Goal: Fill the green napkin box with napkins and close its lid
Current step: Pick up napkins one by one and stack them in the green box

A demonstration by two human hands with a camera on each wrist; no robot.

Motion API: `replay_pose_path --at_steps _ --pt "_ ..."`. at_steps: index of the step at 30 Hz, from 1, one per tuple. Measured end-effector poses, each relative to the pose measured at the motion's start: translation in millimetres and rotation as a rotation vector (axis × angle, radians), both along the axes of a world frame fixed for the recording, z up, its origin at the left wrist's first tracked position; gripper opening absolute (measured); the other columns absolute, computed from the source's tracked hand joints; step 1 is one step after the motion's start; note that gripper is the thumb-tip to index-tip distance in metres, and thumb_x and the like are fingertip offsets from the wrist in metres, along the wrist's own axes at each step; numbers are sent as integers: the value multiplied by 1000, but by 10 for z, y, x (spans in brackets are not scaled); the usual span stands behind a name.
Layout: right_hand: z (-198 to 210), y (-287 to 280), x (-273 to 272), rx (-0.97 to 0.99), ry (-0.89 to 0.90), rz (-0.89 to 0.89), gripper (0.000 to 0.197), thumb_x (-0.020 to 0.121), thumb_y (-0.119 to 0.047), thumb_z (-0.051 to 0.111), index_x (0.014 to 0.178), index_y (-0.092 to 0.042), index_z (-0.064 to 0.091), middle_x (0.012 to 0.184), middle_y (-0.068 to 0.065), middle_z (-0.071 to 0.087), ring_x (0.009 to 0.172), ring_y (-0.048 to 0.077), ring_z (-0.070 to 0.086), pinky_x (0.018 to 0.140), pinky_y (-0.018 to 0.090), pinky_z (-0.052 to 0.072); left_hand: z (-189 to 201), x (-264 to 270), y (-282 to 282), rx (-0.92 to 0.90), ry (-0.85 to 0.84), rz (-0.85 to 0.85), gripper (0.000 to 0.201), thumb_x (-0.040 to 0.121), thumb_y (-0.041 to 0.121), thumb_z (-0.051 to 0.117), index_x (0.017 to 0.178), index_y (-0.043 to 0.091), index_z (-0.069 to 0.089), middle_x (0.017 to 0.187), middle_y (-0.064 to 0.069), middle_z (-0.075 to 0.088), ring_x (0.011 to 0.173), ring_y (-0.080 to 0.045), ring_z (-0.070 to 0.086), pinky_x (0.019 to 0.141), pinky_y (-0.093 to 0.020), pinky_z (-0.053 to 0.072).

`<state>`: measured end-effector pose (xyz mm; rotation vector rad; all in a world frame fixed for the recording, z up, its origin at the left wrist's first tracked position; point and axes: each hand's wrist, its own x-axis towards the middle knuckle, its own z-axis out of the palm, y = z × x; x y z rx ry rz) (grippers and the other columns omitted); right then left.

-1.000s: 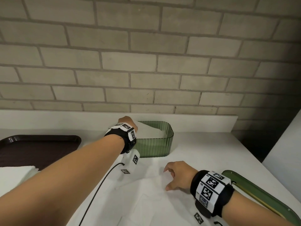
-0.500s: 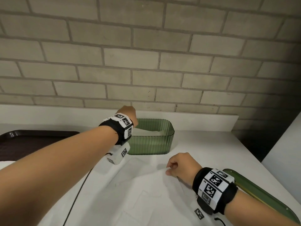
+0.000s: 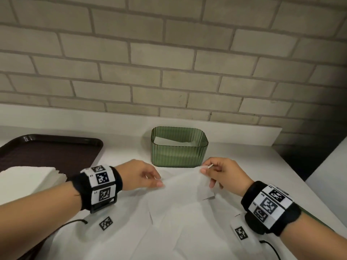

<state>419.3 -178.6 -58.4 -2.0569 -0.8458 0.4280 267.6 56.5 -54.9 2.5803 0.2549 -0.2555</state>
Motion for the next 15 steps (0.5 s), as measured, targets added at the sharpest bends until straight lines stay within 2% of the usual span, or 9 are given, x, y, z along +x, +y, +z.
replay_pose_path --at_steps 1,3,5,6,8,9,11,12,15 --pt "-4 7 -1 2 -32 0 10 88 -24 64 80 -21 63 49 -3 55 47 9 56 50 12 41 -53 -31 -7 -57 3 7 55 59 80 55 96 41 64 83 24 62 77 12 55 74 -6 38" --pt "8 27 2 19 -68 -9 11 89 -26 63 79 -21 62 43 -8 47 44 9 48 54 10 41 -130 -73 -15 -162 -7 23 39 61 73 62 83 40 63 75 24 64 70 16 56 69 -6 39" --pt "22 45 2 53 -77 -20 11 90 -24 63 79 -20 62 41 -10 41 47 10 43 51 7 39 -167 -81 -38 -262 -41 48 20 69 54 73 71 37 64 68 25 66 65 12 58 66 -8 42" --pt "27 56 7 73 -64 -28 10 89 -23 63 81 -19 63 44 -10 44 50 10 44 51 6 39 -176 -77 -49 -310 -76 58 15 73 42 75 67 34 64 64 25 66 62 11 59 64 -9 42" --pt "42 64 4 107 35 5 4 88 -22 65 91 -19 65 64 -10 64 63 9 59 61 8 45 -178 -48 -56 -433 -144 108 16 78 28 74 66 29 64 59 18 66 59 5 60 61 -11 45" --pt "35 65 12 114 89 54 13 86 -21 67 99 -20 65 82 -8 72 76 7 66 70 11 49 -176 -25 -40 -491 -161 146 13 80 26 73 70 26 65 61 14 67 60 0 60 61 -15 48" --pt "-1 77 29 75 134 141 28 85 -16 69 112 -18 63 105 -6 72 95 6 68 83 19 52 -146 4 -4 -579 -178 204 6 81 26 71 79 22 67 71 9 68 68 -8 61 66 -23 51" --pt "-18 90 27 56 129 149 26 86 -13 67 111 -16 64 104 -6 72 93 4 68 81 19 52 -123 12 16 -608 -190 220 6 82 27 70 82 22 67 75 8 69 70 -10 61 67 -25 51" --pt "-22 156 24 63 158 67 11 89 -9 63 99 -9 67 80 -4 71 64 1 66 59 14 49 -100 27 117 -610 -177 262 19 77 41 68 90 27 66 75 10 71 69 -7 62 60 -18 49"
